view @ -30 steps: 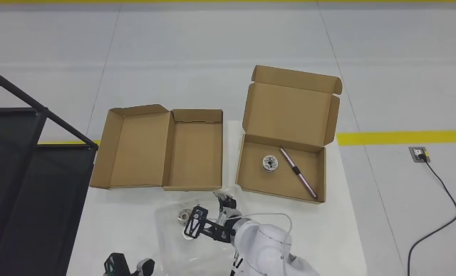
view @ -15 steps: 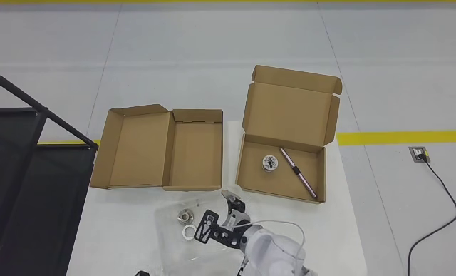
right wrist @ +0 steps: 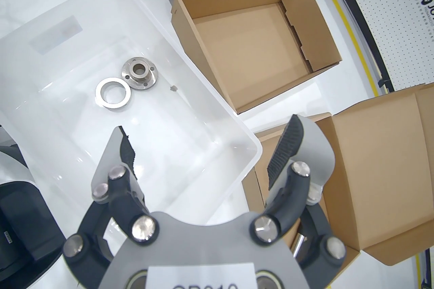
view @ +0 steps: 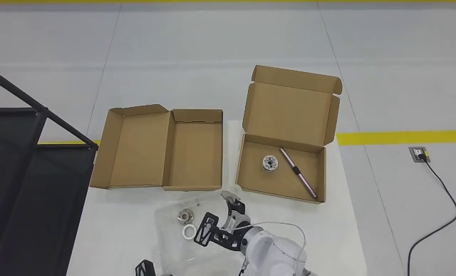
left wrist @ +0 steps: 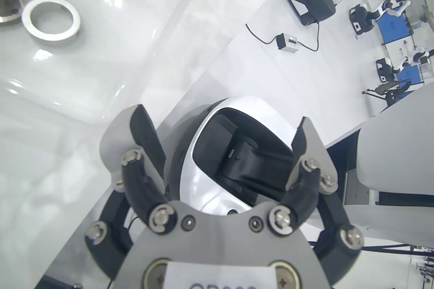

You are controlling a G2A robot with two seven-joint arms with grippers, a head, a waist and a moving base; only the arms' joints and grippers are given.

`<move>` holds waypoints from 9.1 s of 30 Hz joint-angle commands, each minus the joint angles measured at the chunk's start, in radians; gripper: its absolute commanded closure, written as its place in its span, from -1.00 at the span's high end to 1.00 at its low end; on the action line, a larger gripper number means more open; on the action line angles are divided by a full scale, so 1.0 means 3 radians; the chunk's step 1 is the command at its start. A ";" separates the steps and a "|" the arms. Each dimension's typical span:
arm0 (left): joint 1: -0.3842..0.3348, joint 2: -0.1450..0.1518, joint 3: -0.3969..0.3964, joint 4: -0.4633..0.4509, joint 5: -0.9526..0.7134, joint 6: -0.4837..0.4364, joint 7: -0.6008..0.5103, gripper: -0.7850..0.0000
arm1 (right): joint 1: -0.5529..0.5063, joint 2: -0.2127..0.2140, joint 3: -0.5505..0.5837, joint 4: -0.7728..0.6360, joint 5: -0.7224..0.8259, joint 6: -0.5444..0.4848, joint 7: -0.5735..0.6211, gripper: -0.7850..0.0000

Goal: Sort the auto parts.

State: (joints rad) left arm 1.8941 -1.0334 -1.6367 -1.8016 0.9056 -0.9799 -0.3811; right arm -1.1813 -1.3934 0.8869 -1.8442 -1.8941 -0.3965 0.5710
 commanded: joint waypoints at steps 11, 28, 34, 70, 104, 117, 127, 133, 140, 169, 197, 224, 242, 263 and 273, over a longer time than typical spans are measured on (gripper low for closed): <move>-0.0092 0.0034 0.0007 0.0098 -0.0157 0.0080 0.0040 1.00 | 0.0158 -0.0012 -0.0059 0.0099 0.0160 -0.0491 -0.0119 1.00; 0.0350 0.0204 -0.0517 -0.0020 -0.0843 -0.0108 0.0580 1.00 | 0.0298 -0.0066 -0.0151 0.0302 0.0447 -0.0545 0.0064 1.00; 0.0357 0.0241 -0.0607 0.0273 -0.1553 -0.0107 0.0743 1.00 | 0.0745 -0.0216 -0.0394 0.0831 0.0816 -0.0455 0.0288 1.00; 0.0198 0.0189 -0.0568 0.0441 -0.1923 0.0097 0.0744 1.00 | 0.1874 -0.1250 -0.1445 0.3081 0.1756 0.0544 0.0873 0.55; 0.0339 0.0152 -0.0874 0.0576 -0.2484 -0.0108 0.0871 1.00 | 0.1529 -0.1251 -0.1214 0.2408 0.1031 0.0787 0.1118 -1.00; 0.0437 0.0150 -0.1007 0.0521 -0.2642 -0.0108 0.0840 1.00 | 0.1115 -0.0955 -0.0500 0.1030 0.0450 0.0453 0.1175 -1.00; 0.0437 0.0150 -0.1007 0.0521 -0.2642 -0.0108 0.0840 1.00 | 0.1231 -0.0967 -0.0386 0.1161 0.0418 0.0546 0.1207 -1.00; 0.0437 0.0150 -0.1007 0.0521 -0.2642 -0.0108 0.0840 1.00 | 0.1231 -0.0967 -0.0386 0.1161 0.0418 0.0546 0.1207 -1.00; 0.0419 0.0131 -0.0988 0.0498 -0.2633 -0.0052 0.0871 1.00 | 0.1617 -0.1046 -0.0221 0.1756 0.0856 0.0478 0.1043 -1.00; 0.0501 0.0014 -0.1055 0.0428 -0.2504 -0.0108 0.0994 1.00 | 0.3275 -0.1788 -0.0477 0.5186 0.2174 0.0361 0.0154 -1.00; 0.0427 -0.0032 -0.1109 0.0480 -0.2785 -0.0053 0.0809 1.00 | 0.3328 -0.1858 -0.0576 0.5238 0.1987 -0.0038 -0.0586 0.56; 0.0434 -0.0081 -0.1187 0.0498 -0.2962 -0.0021 0.0653 1.00 | 0.1491 -0.0984 -0.0055 0.2027 0.0619 -0.1041 -0.0416 0.91; 0.0421 -0.0120 -0.1219 0.0465 -0.2975 0.0006 0.0601 1.00 | 0.1750 -0.1145 -0.0327 0.2592 0.1261 -0.0903 0.0670 0.53; 0.0408 -0.0161 -0.1229 0.0398 -0.2893 0.0073 0.0540 1.00 | 0.2569 -0.1738 -0.1028 0.4203 0.1699 -0.0690 0.0525 0.60; 0.0394 -0.0178 -0.1232 0.0382 -0.2872 0.0092 0.0518 1.00 | 0.2743 -0.1968 -0.1219 0.4665 0.1666 -0.0788 0.0332 0.58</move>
State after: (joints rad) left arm 2.0127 -1.0865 -2.0060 -1.6869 0.0441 -0.9532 -0.2252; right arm -0.3628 -1.9786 0.5241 -0.4574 -1.3945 -0.6328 0.6746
